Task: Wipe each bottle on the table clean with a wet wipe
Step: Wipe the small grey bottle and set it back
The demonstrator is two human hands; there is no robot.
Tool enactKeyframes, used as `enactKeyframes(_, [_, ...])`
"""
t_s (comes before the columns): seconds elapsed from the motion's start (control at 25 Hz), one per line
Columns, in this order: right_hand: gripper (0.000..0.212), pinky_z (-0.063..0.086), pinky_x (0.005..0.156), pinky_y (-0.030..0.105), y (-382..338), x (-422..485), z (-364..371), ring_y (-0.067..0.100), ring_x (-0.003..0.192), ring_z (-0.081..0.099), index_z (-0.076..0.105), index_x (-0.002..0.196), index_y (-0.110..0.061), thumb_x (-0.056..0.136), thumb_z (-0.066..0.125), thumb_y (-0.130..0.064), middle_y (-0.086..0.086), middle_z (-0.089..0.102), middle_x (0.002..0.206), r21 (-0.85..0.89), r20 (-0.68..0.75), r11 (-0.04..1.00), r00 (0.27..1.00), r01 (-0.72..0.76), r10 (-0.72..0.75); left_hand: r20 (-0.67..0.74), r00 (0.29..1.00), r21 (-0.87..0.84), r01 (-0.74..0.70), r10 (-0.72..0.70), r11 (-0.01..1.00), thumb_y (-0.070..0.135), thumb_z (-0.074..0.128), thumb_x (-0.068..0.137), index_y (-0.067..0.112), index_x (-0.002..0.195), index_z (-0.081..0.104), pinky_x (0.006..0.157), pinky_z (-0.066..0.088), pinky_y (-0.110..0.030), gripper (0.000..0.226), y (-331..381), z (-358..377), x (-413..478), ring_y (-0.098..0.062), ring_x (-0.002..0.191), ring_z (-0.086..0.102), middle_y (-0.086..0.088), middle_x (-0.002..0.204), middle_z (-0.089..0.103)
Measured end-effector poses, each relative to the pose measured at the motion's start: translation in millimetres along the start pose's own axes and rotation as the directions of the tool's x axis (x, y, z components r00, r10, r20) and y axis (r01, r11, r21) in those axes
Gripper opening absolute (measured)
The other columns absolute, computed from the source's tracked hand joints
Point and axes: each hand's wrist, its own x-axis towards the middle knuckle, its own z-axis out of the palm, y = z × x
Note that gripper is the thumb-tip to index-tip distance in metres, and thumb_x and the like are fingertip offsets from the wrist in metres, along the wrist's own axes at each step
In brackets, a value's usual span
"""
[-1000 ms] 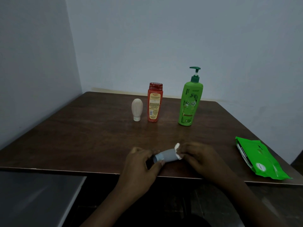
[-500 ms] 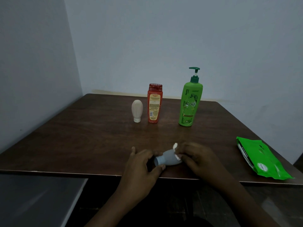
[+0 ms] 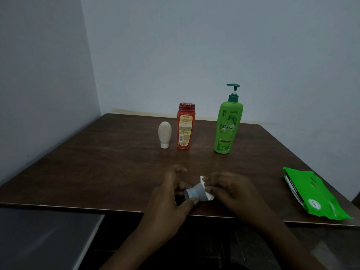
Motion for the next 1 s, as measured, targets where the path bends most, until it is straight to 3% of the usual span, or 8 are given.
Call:
enactKeyframes(0.2, [0.019,0.049,0.089,0.015,-13.0,13.1,10.4,-0.002,0.106,0.063,0.075,0.109,-0.019,0.092,0.066,-0.024,-0.01,0.072,0.114,-0.083,0.188,0.971,0.96,0.225,-0.206,0.008,1.0,-0.103,0.021,-0.02,0.994,0.017,0.09,0.076,0.055,0.123,0.04,0.082,0.062,-0.025,0.078,1.3,-1.0,0.2,0.003,0.096,0.073,0.023,0.104,0.075])
enactKeyframes(0.36, [0.015,0.052,0.079,0.026,2.1,15.0,-9.3,0.0,0.092,0.066,0.075,0.103,-0.02,0.092,0.067,-0.027,-0.011,0.073,0.102,-0.025,0.084,0.996,0.993,0.09,-0.087,-0.001,0.999,-0.14,0.046,-0.046,0.989,0.009,0.09,0.074,0.054,0.124,0.041,0.089,0.063,-0.038,0.083,-5.6,-1.0,2.9,-0.003,0.099,0.074,0.013,0.103,0.076])
enactKeyframes(0.44, [0.015,0.052,0.078,0.025,-1.4,13.2,-6.0,-0.001,0.091,0.064,0.074,0.103,-0.021,0.092,0.066,-0.027,-0.012,0.072,0.101,-0.049,0.094,0.994,0.991,0.098,-0.093,-0.002,0.999,-0.148,0.032,-0.032,0.989,0.008,0.09,0.073,0.053,0.124,0.043,0.09,0.063,-0.039,0.083,-5.4,-0.1,2.5,-0.004,0.099,0.074,0.011,0.101,0.076])
enactKeyframes(0.52, [0.019,0.048,0.082,0.014,-10.8,12.6,7.7,0.0,0.093,0.063,0.074,0.105,-0.02,0.092,0.063,-0.027,-0.01,0.071,0.104,-0.103,0.162,0.977,0.972,0.185,-0.167,-0.002,1.0,-0.155,0.012,-0.012,0.988,0.009,0.091,0.073,0.053,0.123,0.044,0.087,0.063,-0.039,0.081,-4.6,1.4,1.4,-0.005,0.095,0.075,0.012,0.099,0.076])
enactKeyframes(0.6, [0.021,0.047,0.081,0.013,-12.1,15.1,9.9,0.002,0.092,0.062,0.074,0.103,-0.017,0.093,0.06,-0.029,-0.007,0.071,0.102,-0.094,0.197,0.974,0.963,0.208,-0.186,-0.019,1.0,-0.145,-0.006,0.003,0.989,0.01,0.091,0.072,0.054,0.123,0.046,0.086,0.063,-0.038,0.081,-6.3,1.8,0.5,-0.006,0.094,0.075,0.011,0.097,0.075])
enactKeyframes(0.72, [0.019,0.051,0.073,0.026,-3.6,15.9,-5.0,0.002,0.085,0.063,0.073,0.095,-0.018,0.094,0.062,-0.033,-0.01,0.07,0.092,-0.055,0.155,0.991,0.981,0.125,-0.115,-0.026,0.999,-0.091,-0.037,0.035,0.995,0.011,0.091,0.072,0.053,0.126,0.046,0.09,0.061,-0.032,0.082,-11.0,1.9,0.5,-0.004,0.1,0.073,0.011,0.099,0.074])
enactKeyframes(0.8, [0.013,0.05,0.07,0.024,2.9,11.4,-11.9,0.001,0.081,0.063,0.073,0.092,-0.021,0.094,0.065,-0.032,-0.013,0.068,0.088,-0.022,0.114,0.997,0.991,0.068,-0.065,-0.02,0.997,-0.047,-0.074,0.073,0.996,0.014,0.091,0.072,0.049,0.127,0.05,0.091,0.059,-0.026,0.076,-13.2,2.3,1.1,-0.001,0.101,0.071,0.014,0.1,0.073])
enactKeyframes(1.0, [0.013,0.052,0.076,0.023,6.5,2.9,-12.6,-0.001,0.089,0.066,0.076,0.102,-0.025,0.092,0.067,-0.029,-0.017,0.072,0.095,0.053,0.055,0.998,0.998,-0.046,0.043,-0.036,0.973,0.144,-0.221,0.229,0.965,0.02,0.089,0.076,0.029,0.111,0.075,0.084,0.053,-0.015,0.039,-16.9,3.6,2.8,0.006,0.1,0.066,0.021,0.103,0.072])
